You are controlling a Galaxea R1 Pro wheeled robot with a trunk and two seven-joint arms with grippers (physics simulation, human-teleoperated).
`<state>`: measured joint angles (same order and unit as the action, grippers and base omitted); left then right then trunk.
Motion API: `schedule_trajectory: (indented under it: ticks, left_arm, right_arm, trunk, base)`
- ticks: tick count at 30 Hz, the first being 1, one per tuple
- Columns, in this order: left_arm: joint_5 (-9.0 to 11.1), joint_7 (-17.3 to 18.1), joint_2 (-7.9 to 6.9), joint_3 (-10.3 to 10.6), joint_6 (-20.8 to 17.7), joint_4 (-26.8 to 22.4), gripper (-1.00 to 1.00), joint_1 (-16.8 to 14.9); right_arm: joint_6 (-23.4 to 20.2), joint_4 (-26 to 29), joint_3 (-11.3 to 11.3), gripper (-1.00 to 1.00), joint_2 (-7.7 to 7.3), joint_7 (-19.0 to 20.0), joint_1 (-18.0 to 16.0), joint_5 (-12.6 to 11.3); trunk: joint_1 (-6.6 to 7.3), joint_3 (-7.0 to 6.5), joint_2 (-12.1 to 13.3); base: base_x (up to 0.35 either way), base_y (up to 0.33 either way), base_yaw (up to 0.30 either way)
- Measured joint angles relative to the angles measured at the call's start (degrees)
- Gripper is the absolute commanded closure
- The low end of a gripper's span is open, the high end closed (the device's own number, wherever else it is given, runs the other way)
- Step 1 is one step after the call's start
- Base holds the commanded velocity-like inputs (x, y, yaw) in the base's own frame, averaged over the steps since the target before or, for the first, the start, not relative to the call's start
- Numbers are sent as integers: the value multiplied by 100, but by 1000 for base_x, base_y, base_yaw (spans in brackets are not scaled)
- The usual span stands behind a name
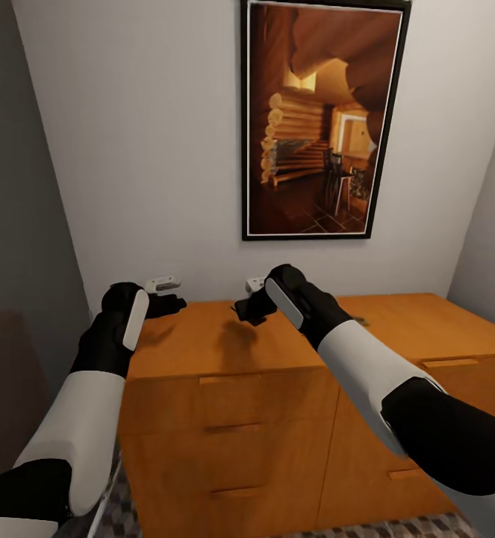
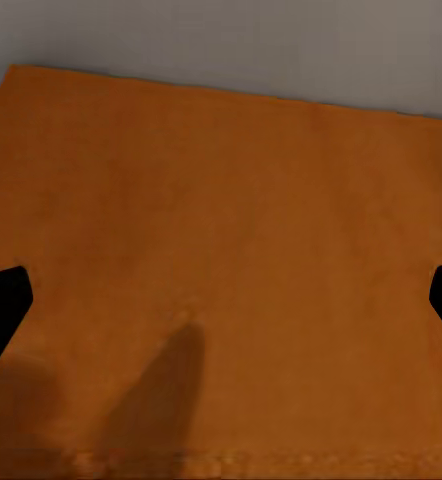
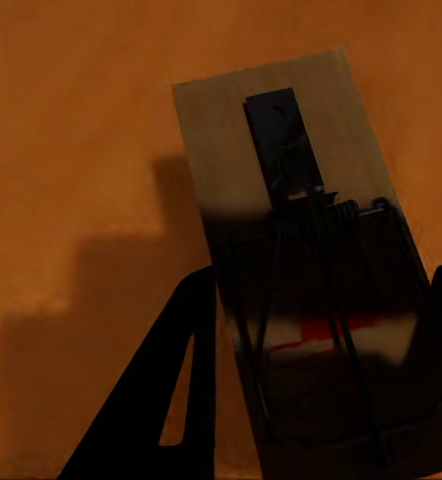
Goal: Take the four mousetraps from the cabinet in the bathroom and place them on the bathroom floor. Make sure all four end up on the same floor surface, and ensure that at least two of them are either under or directly next to the same bathroom sink.
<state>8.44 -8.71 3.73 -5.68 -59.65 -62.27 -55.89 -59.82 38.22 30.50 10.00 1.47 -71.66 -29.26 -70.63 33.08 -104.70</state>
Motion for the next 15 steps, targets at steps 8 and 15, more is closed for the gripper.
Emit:
schedule_trajectory:
  ticks: [8, 15]
  left_arm:
    - [-5, 0, 0, 0, 0, 8, -100, -4]
    - [-9, -3, 1, 6, 10, 3, -100, -5]
  right_arm:
    - [0, 0, -8, 100, 0, 0, 0, 20]
    - [0, 11, -19, 100, 0, -40, 0, 28]
  trunk:
    - [1, 0, 0]
    - [3, 0, 0]
  base:
    - [-303, 0, 0]
    - [-72, 0, 0]
